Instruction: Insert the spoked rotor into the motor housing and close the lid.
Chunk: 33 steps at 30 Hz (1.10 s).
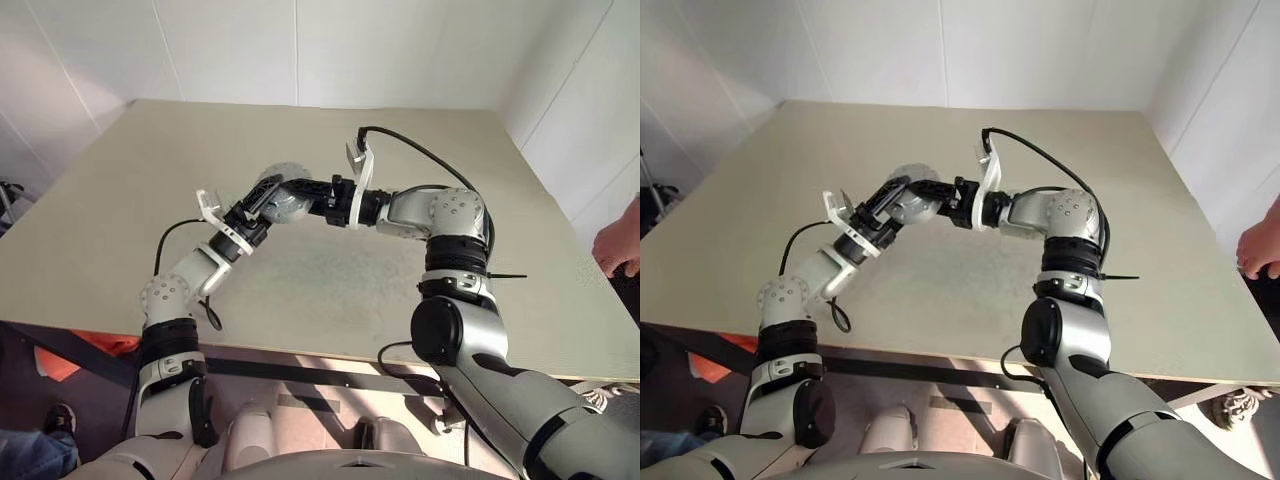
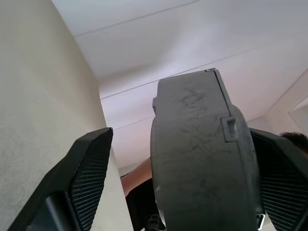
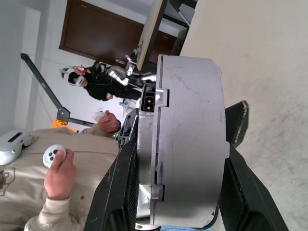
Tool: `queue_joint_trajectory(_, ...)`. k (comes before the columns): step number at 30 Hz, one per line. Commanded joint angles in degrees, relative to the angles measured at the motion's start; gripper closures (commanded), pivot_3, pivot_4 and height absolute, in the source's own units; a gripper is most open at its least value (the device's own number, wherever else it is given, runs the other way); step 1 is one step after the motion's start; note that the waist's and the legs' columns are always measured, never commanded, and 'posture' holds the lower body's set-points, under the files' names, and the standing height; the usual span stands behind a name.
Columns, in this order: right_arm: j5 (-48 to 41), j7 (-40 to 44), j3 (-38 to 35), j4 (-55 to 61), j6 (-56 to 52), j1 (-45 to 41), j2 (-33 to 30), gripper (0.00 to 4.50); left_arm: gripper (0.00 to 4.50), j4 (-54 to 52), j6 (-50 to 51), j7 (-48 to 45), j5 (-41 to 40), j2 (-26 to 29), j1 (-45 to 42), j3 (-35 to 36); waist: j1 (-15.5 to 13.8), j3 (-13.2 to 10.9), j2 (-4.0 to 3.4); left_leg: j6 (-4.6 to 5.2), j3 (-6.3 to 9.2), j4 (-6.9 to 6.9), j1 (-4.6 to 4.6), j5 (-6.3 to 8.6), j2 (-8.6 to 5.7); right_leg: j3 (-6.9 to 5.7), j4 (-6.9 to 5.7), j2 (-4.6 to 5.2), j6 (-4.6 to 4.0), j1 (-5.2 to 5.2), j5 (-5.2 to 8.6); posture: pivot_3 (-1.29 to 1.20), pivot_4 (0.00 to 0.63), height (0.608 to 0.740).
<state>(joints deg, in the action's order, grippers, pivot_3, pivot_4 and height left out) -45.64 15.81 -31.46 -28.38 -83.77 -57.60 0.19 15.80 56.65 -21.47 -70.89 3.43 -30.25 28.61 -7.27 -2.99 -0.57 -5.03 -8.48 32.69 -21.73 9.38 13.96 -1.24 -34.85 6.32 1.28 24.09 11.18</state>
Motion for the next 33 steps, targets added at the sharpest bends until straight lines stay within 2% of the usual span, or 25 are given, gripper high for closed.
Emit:
queue_joint_trajectory(1,-3.03,0.77,-0.72,3.23,0.81,-1.28,0.22,2.39,1.6,-1.11,0.15,-0.51,-1.11,0.84,0.6,-0.01,0.01,0.0,0.0,0.0,0.0,0.0,0.0,0.0,0.0,0.0,0.0,0.0,0.0,0.0,0.0,0.0,0.0,0.74)
queue_joint_trajectory(3,-2.91,0.8,-0.44,3.06,1.15,-1.14,0.24,2.39,2.18,-1.11,0.07,-0.4,-1.37,1.04,0.82,0.14,0.07,0.0,0.0,0.0,0.0,0.0,0.0,0.0,0.0,0.0,0.0,0.0,0.0,0.0,0.0,0.0,0.0,0.74)
queue_joint_trajectory(13,-1.64,1.41,1.16,2.34,3.41,-0.76,0.07,2.39,2.2,-1.55,-0.79,0.62,-1.52,1.13,1.44,-0.61,0.02,0.0,0.0,0.0,0.01,0.07,0.0,0.0,0.0,0.0,-0.03,0.01,-0.01,-0.03,-0.01,0.0,0.0,0.74)
queue_joint_trajectory(19,2.83,0.66,5.4,3.45,11.33,0.46,-0.76,0.44,2.24,-1.24,-2.41,1.14,-0.26,1.47,1.55,-0.66,0.04,0.0,0.01,0.0,0.02,0.11,0.0,0.0,0.0,0.0,-0.05,0.01,0.01,-0.04,-0.03,0.0,0.0,0.74)
queue_joint_trajectory(22,6.18,0.85,9.22,3.58,16.35,1.4,-1.62,0.44,2.24,-1.4,-3.3,1.45,0.71,1.79,1.82,-0.45,0.05,0.0,0.01,0.0,0.02,0.11,0.01,0.0,0.01,-0.01,-0.05,0.01,0.03,-0.04,-0.04,0.0,0.0,0.74)
queue_joint_trajectory(25,7.29,0.62,9.79,1.77,19.66,1.5,-2.02,0.44,2.24,-1.77,-6.66,2.23,2.95,2.71,2.33,0.78,0.1,0.0,0.01,0.0,0.02,0.11,0.01,0.0,0.01,0.0,-0.05,0.0,0.06,-0.04,-0.05,0.0,0.0,0.74)
queue_joint_trajectory(29,7.67,1.64,10.89,1.73,20.89,1.88,-2.87,0.44,2.24,-0.88,-13.63,5.04,6.59,4.91,3.03,4.18,0.27,0.01,0.01,0.0,0.02,0.11,0.02,0.0,0.03,-0.01,-0.06,-0.02,0.08,-0.04,-0.07,0.0,0.0,0.74)
queue_joint_trajectory(33,7.64,2.62,11.63,1.57,21.03,2.37,-3.44,0.44,2.24,-0.64,-15.0,6.5,7.43,6.82,4.24,5.66,0.25,0.02,0.04,0.01,0.03,0.12,0.02,0.0,0.03,0.0,-0.06,-0.02,0.1,-0.04,-0.08,0.0,0.0,0.74)
